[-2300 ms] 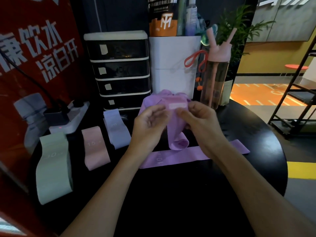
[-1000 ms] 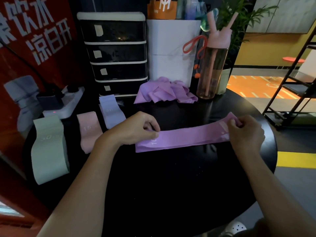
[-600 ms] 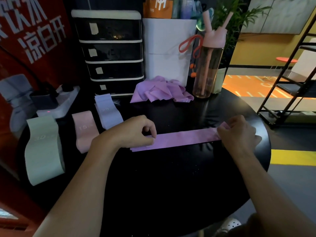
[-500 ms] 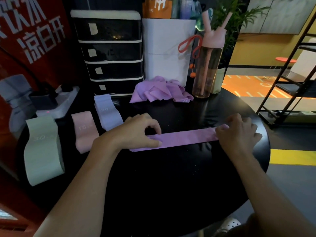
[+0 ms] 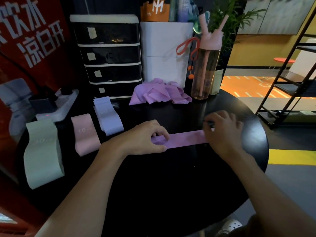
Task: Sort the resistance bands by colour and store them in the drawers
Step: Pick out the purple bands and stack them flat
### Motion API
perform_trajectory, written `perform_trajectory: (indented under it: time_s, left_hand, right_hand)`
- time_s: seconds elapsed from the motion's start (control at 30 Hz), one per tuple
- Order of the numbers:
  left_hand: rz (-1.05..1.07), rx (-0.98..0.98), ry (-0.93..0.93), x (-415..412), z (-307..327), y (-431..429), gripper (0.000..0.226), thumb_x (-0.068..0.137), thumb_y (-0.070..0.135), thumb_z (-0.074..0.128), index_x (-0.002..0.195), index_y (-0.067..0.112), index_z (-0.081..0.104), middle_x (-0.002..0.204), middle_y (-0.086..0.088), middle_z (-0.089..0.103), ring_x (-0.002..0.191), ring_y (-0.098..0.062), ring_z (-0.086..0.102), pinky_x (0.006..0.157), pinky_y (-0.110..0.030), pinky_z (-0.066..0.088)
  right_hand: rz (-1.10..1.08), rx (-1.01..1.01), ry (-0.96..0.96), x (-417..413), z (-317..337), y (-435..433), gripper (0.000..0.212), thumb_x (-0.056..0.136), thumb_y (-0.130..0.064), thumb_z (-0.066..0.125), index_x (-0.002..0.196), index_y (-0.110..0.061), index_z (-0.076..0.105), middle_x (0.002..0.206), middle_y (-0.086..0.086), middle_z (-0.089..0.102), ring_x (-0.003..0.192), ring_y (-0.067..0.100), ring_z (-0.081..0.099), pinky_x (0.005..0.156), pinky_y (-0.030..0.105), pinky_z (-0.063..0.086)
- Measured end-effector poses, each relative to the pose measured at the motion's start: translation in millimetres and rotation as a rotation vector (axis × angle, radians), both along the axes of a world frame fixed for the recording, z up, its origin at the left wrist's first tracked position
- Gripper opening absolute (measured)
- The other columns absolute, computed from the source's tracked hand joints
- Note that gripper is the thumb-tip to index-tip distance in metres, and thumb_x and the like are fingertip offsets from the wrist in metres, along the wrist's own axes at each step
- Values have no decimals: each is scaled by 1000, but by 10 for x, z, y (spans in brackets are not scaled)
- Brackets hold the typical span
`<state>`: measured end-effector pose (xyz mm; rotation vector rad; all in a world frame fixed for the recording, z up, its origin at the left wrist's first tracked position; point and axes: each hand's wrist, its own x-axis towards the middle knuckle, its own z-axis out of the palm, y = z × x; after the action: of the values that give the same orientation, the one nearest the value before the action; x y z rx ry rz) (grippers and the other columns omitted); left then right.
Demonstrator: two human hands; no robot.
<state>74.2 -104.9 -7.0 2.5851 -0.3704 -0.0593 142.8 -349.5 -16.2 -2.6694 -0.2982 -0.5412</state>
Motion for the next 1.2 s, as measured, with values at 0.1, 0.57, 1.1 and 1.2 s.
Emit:
perform_trajectory:
  time_s: [0.1, 0.57, 1.1, 1.2]
  left_hand:
    - [73, -91, -117, 66, -38, -46, 20, 81, 42, 72, 100, 37, 71, 102, 12, 58, 95, -4, 58, 90, -36, 51]
    - [275, 173, -289, 1643, 214, -395, 32, 90, 49, 63, 68, 26, 56, 68, 17, 53, 79, -12, 52, 74, -32, 39]
    - [249, 101, -458, 1687, 255, -332, 15, 89, 12, 60, 79, 13, 71, 73, 8, 57, 73, -10, 56, 60, -25, 44]
    - [300, 36, -528, 1518, 384, -279, 13, 89, 16, 63, 82, 11, 72, 82, 1, 64, 77, -21, 61, 66, -35, 51]
  right_hand:
    - [151, -18, 88, 65, 30, 173, 23, 93, -41, 57, 113, -29, 62, 120, -2, 53, 116, 21, 45, 94, 38, 30]
    - [181, -97, 104, 204, -178, 186, 32, 94, -47, 52, 120, -29, 57, 120, -3, 48, 114, 20, 45, 96, 38, 32]
    - [198, -59, 63, 242, -244, 189, 28, 93, -46, 50, 115, -30, 57, 113, -5, 49, 108, 18, 46, 94, 37, 32]
    - [195, -55, 68, 227, -225, 189, 27, 93, -46, 51, 113, -30, 59, 113, -6, 50, 109, 17, 47, 94, 37, 33]
